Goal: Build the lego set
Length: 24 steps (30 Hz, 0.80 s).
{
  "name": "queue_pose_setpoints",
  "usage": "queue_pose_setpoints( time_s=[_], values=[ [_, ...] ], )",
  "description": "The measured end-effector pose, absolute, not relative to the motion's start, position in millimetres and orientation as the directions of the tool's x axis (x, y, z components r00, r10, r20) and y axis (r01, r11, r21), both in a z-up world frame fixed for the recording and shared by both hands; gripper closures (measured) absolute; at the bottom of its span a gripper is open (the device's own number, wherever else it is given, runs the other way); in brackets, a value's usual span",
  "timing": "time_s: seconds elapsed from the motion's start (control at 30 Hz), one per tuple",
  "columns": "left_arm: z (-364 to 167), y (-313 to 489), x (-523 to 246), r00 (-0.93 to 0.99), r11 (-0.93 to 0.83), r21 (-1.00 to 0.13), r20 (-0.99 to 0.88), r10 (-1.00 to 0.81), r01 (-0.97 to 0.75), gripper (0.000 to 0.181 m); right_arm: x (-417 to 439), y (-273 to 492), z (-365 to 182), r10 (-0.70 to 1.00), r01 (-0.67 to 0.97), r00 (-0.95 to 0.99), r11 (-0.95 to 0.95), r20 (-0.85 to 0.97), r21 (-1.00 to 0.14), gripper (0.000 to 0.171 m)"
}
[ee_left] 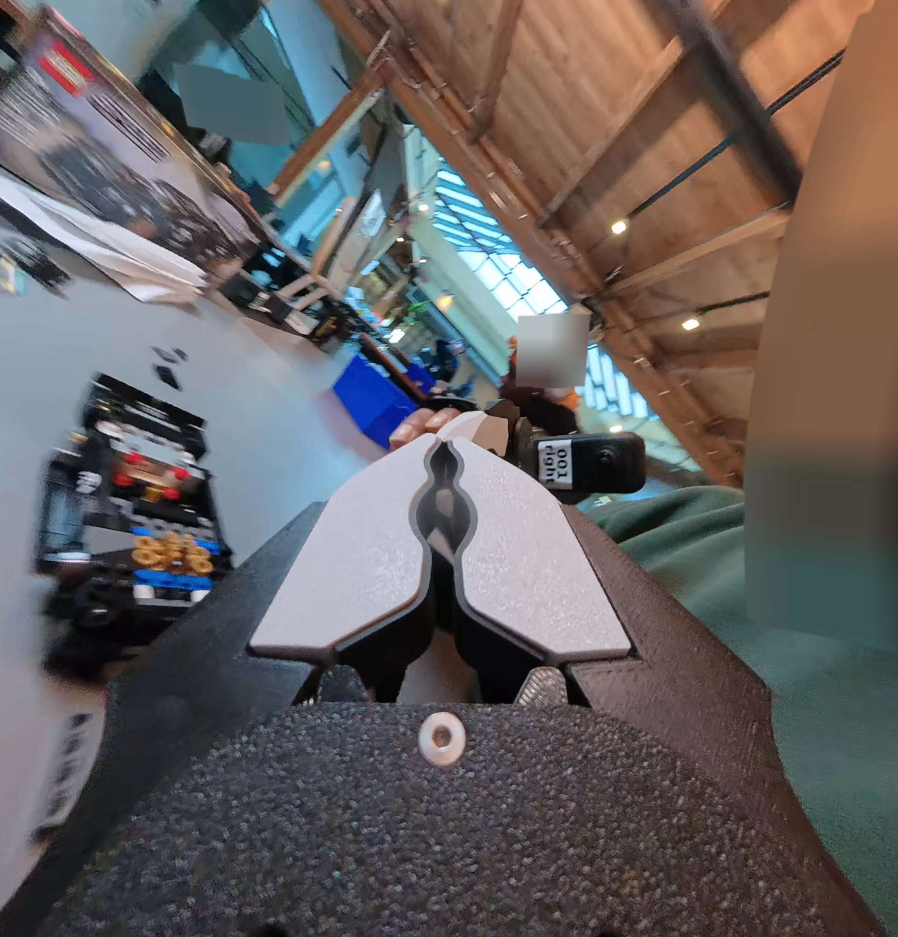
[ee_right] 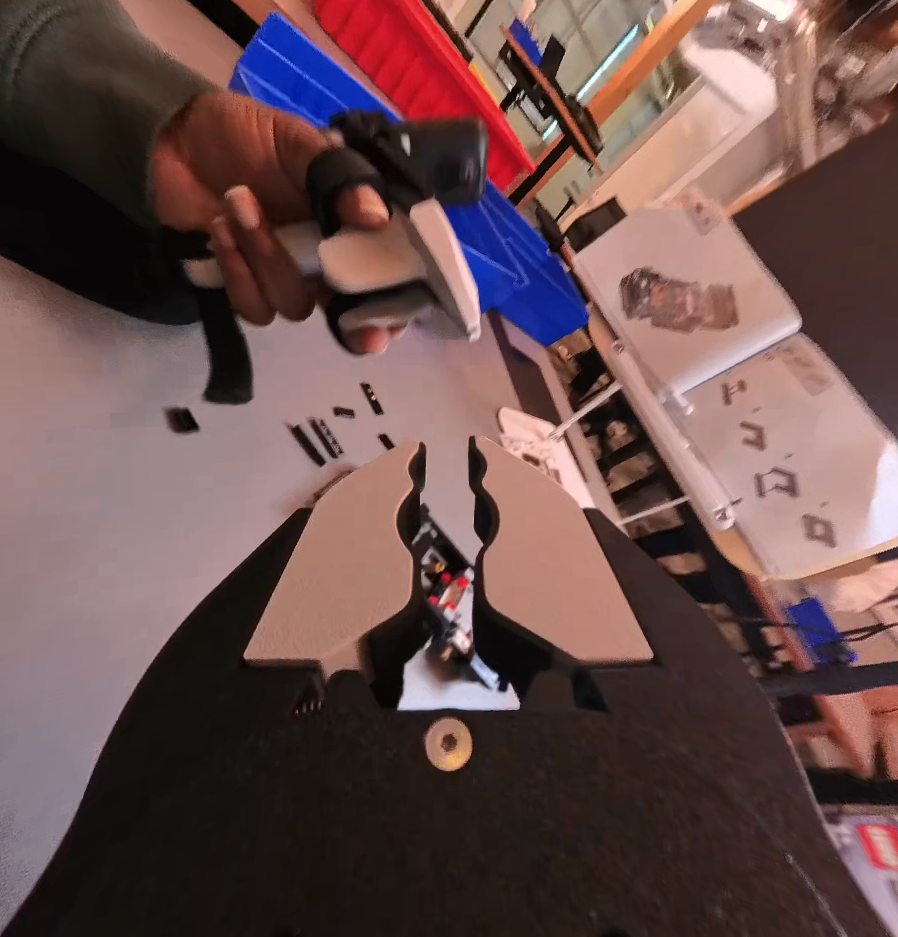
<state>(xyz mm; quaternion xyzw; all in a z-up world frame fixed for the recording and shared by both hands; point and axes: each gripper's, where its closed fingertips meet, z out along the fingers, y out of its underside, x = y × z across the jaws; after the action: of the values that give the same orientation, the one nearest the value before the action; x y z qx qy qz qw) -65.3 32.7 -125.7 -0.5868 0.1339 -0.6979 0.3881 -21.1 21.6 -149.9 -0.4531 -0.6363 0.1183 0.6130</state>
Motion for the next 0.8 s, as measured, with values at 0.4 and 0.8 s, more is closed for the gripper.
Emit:
queue_pose_setpoints(
  time_s=[0.4,0.8],
  values=[
    [-214.2,-6.7,-110.8,0.477,-0.421,-0.758,0.166,-0.863,-0.498,0.160,43.2,57.9,-174.0,0.849,0.357,0.435,0.144,0.301,-0.923,0.155],
    [-282.8,-48.8,-92.1,0.363,-0.335,-0.474,0.035,-0.931,-0.814,0.164,81.4,68.8,-177.5,0.801,0.270,0.577,-0.002,0.161,-0.963,0.155]
  ],
)
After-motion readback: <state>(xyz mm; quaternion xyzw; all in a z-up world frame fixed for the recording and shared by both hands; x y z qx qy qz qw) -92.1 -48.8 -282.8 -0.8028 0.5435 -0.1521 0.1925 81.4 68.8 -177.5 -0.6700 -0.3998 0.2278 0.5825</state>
